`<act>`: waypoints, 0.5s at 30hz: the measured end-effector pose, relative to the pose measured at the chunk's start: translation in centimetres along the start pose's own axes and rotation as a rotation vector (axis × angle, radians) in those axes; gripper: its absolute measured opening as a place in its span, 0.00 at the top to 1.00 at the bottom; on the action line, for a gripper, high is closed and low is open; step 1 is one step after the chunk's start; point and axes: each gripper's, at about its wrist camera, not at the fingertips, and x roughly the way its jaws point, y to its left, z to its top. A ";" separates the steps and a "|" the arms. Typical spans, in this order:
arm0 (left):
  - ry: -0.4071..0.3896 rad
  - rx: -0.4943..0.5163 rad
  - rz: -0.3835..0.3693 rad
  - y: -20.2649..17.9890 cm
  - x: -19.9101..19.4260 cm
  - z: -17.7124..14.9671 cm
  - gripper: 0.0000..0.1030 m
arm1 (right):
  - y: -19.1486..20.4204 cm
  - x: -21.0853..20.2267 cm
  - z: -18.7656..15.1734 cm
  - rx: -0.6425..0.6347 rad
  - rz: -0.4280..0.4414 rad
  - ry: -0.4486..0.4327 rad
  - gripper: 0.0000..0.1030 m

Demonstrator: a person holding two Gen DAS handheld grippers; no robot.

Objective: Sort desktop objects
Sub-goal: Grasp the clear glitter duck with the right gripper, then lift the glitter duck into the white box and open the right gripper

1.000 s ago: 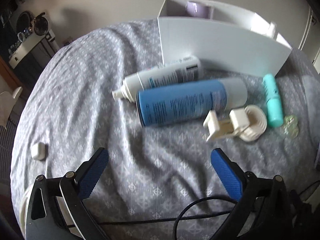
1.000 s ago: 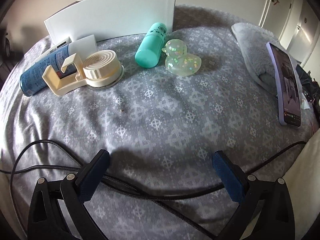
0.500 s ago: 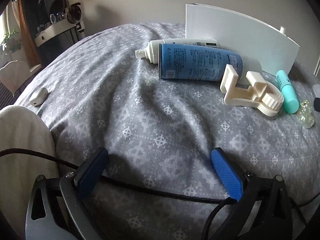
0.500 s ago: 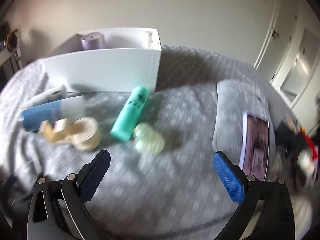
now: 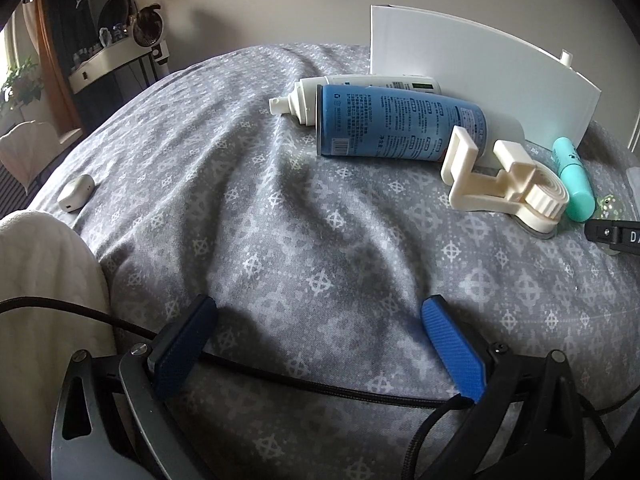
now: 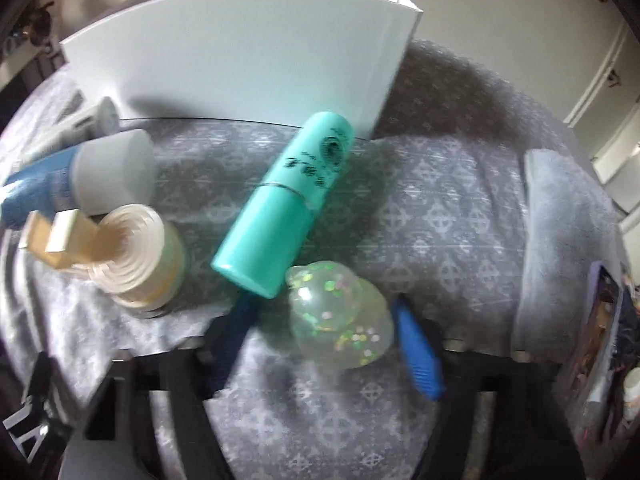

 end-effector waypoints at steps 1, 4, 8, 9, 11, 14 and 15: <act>0.000 0.001 0.001 0.0 0.0 0.1 0.00 | 0.0 -0.3 -0.2 -0.008 -0.006 -0.011 0.57; 0.000 0.001 0.001 0.0 -0.1 0.1 0.00 | -0.1 -1.9 -0.6 -0.027 -0.036 -0.068 0.57; 0.000 0.002 0.001 0.0 -0.1 0.1 0.00 | -1.1 -5.2 0.3 -0.006 -0.092 -0.185 0.57; 0.000 0.002 0.002 0.0 -0.1 0.1 0.00 | -1.4 -6.3 1.0 0.008 -0.104 -0.219 0.57; 0.000 0.002 0.002 0.0 -0.1 0.1 0.00 | -2.0 -8.3 2.8 0.031 -0.122 -0.293 0.57; 0.001 -0.003 -0.004 0.2 0.0 0.2 0.00 | -1.8 -10.5 6.0 0.027 -0.147 -0.388 0.57; 0.001 -0.004 -0.005 0.2 0.1 0.2 0.00 | -1.3 -11.1 7.2 0.017 -0.155 -0.414 0.57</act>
